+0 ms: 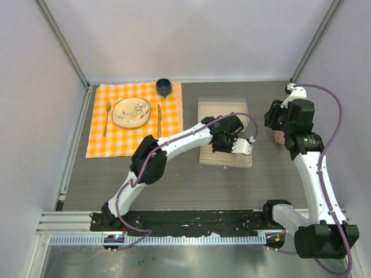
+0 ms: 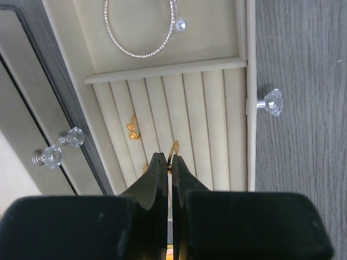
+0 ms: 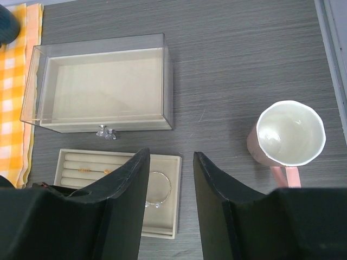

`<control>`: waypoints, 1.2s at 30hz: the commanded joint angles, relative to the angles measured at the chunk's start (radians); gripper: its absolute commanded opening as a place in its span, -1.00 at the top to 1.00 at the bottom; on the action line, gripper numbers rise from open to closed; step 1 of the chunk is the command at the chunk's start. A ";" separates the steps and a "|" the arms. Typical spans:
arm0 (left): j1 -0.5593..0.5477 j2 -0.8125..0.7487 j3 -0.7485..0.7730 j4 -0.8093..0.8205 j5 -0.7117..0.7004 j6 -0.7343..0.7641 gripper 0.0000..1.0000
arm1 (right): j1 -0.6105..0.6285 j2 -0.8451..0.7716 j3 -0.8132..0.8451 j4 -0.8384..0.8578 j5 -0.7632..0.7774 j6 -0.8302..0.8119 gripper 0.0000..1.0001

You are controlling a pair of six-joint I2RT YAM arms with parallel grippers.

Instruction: Organize the mixed jewelry

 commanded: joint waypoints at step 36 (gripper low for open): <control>-0.015 0.094 0.063 0.054 -0.043 0.008 1.00 | -0.023 -0.040 -0.043 0.017 -0.057 -0.018 0.16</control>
